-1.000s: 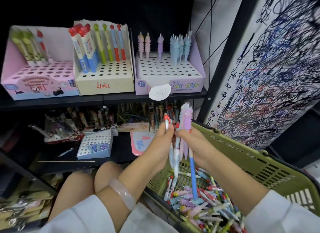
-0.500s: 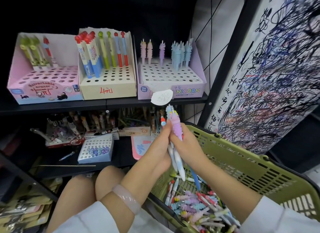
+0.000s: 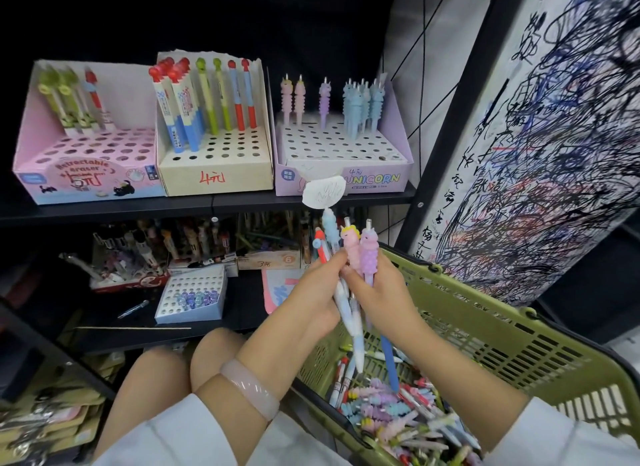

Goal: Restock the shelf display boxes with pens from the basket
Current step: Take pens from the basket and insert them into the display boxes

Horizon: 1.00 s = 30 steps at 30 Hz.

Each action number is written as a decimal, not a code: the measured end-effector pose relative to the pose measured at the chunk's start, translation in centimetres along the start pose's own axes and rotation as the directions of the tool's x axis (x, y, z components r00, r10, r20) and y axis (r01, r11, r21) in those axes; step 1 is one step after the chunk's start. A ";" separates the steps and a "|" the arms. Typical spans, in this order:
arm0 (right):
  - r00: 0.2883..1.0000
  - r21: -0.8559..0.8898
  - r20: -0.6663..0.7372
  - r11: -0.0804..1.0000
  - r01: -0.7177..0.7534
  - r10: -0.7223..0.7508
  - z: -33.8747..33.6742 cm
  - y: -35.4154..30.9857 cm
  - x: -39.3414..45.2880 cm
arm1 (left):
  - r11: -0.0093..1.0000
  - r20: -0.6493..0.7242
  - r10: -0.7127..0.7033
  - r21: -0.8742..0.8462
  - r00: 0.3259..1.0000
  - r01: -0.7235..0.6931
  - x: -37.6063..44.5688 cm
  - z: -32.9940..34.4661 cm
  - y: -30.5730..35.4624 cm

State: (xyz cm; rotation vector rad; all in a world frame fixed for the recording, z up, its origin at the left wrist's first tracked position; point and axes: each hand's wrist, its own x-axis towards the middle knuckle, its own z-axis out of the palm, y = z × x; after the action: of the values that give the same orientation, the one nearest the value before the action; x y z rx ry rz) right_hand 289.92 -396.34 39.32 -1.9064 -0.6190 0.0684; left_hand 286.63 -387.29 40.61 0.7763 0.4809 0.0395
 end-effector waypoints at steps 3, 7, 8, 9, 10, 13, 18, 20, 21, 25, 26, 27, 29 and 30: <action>0.999 0.051 0.018 0.998 -0.043 0.042 0.1 0.0 -0.1 | 1.000 -0.037 -0.014 -0.019 0.999 0.014 -0.2 0.4 -0.2; 0.995 0.176 0.011 0.979 -0.101 0.100 0.2 0.1 -0.3 | 0.998 -0.069 0.066 -0.018 0.995 -0.067 -0.1 0.2 -0.3; 0.992 0.208 -0.015 0.971 -0.119 0.125 0.0 0.1 -0.2 | 0.997 -0.059 0.077 0.005 0.995 -0.077 -0.1 -0.1 -0.3; 0.986 0.245 -0.053 0.959 -0.140 0.157 -0.3 0.0 0.1 | 0.996 -0.038 0.079 0.029 0.996 -0.078 -0.2 -0.4 -0.2; 0.979 0.267 -0.096 0.952 -0.151 0.182 -0.7 0.0 0.6 | 0.996 -0.006 0.074 0.058 0.997 -0.074 -0.3 -0.7 -0.1; 0.969 0.230 -0.179 0.965 -0.129 0.172 -1.8 -0.1 2.3 | 0.970 0.095 0.013 0.241 0.995 -0.035 -0.6 -1.2 -0.1; 0.977 0.151 -0.173 0.984 -0.099 0.125 -0.9 -0.7 3.8 | 0.922 0.193 0.019 0.376 0.981 -0.092 -1.0 -1.0 -0.3; 0.984 0.156 -0.115 0.981 -0.117 0.136 -0.3 -0.7 3.6 | 0.870 0.189 0.054 0.473 0.980 -0.139 -0.6 -1.5 -0.3; 0.985 0.169 -0.087 0.976 -0.135 0.151 0.0 -0.7 3.5 | 0.851 0.191 0.061 0.503 0.980 -0.151 -0.5 -1.8 -0.2; 0.963 0.321 0.043 0.909 -0.266 0.266 0.6 -1.2 3.4 | 0.843 0.119 0.098 0.518 0.988 -0.146 -0.5 -3.0 0.3; 0.952 0.384 0.090 0.871 -0.305 0.294 0.5 -1.4 3.4 | 0.856 0.097 0.122 0.493 0.988 -0.154 -0.5 -3.2 0.4; 0.940 0.432 0.133 0.835 -0.340 0.314 0.5 -1.5 3.4 | 0.871 0.084 0.150 0.461 0.985 -0.172 -0.5 -3.3 0.5; 0.930 0.447 0.197 0.816 -0.367 0.310 0.6 -1.5 3.2 | 0.888 0.095 0.194 0.407 0.976 -0.216 -0.6 -3.3 0.6; 0.931 0.435 0.222 0.824 -0.362 0.292 0.9 -1.4 3.0 | 0.892 0.114 0.200 0.389 0.973 -0.230 -0.7 -3.2 0.6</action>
State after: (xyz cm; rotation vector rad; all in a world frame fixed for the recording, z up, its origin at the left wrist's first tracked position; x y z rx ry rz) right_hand 291.73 -393.84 40.86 -1.5158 -0.3196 0.5403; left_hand 284.68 -384.87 39.36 1.2300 0.3347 0.1222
